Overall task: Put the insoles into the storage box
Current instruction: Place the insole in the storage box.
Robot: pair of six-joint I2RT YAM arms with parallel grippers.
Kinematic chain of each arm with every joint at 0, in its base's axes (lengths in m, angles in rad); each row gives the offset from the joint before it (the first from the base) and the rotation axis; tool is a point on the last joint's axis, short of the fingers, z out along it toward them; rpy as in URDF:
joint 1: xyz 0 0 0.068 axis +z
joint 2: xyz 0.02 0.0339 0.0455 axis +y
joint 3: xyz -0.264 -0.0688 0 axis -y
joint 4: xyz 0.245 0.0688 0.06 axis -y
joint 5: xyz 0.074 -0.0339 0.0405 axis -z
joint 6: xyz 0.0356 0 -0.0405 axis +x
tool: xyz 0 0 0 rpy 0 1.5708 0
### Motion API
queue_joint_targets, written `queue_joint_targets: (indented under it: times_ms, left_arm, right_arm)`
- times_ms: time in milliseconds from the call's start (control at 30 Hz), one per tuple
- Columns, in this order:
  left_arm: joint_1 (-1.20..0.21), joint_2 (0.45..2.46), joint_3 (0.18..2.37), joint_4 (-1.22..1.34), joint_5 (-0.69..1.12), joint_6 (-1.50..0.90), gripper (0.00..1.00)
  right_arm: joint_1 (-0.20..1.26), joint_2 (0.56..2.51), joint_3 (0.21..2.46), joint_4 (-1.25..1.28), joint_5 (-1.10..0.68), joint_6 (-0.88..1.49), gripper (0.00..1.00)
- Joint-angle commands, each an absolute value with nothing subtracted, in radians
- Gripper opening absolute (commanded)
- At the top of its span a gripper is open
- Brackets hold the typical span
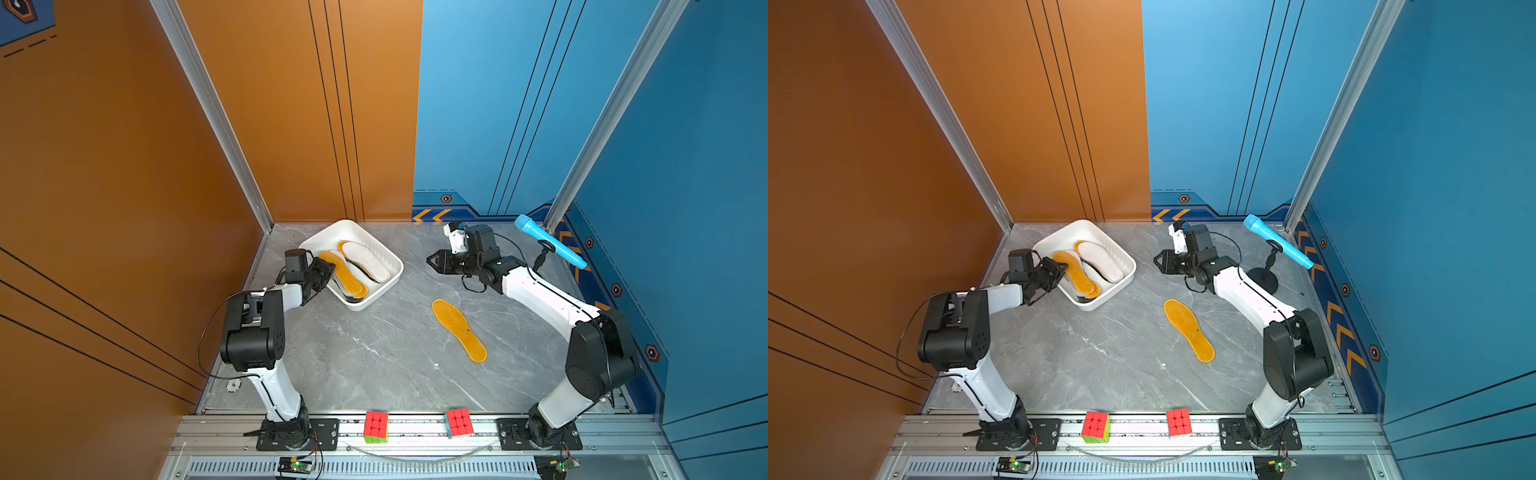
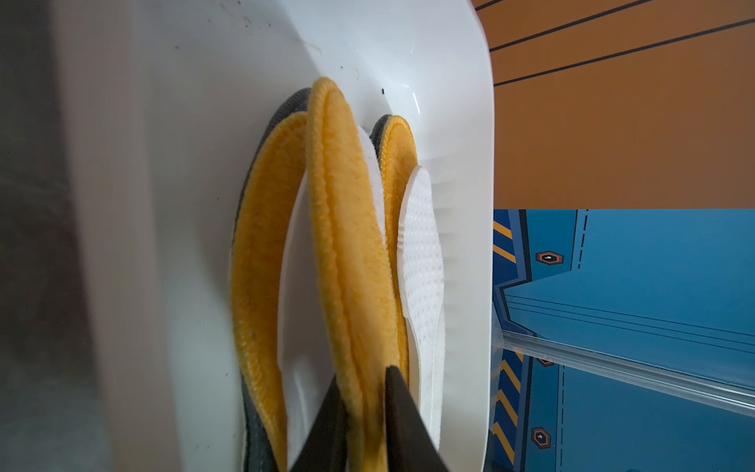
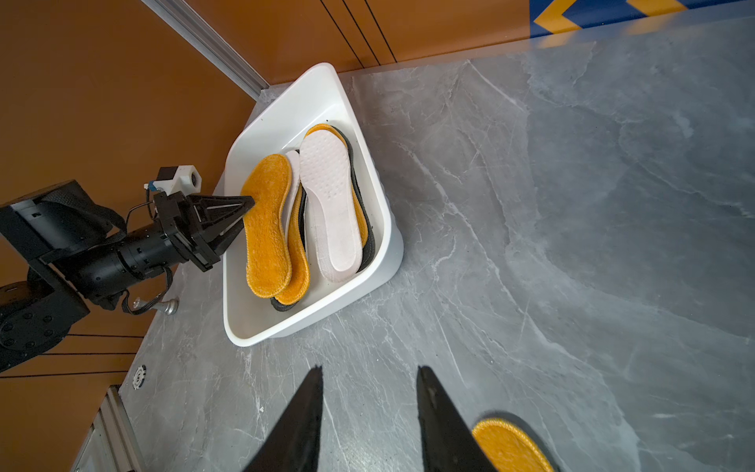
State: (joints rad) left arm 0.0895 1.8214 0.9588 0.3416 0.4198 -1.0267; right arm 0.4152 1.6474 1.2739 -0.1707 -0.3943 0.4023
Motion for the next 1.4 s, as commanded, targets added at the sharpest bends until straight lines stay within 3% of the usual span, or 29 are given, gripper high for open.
queue_joint_targets:
  times_ms: [0,1367]
  left_arm:
    - [0.098,1.804,0.991,0.292,0.405,-0.997,0.23]
    - [0.109,1.764,1.166,-0.057,0.294,-0.851,0.32]
  right_arm:
    - [0.41,1.642,1.255,-0.144,-0.416,0.414,0.41]
    - [0.371,1.646,1.231,-0.205,-0.463,0.393,0.51]
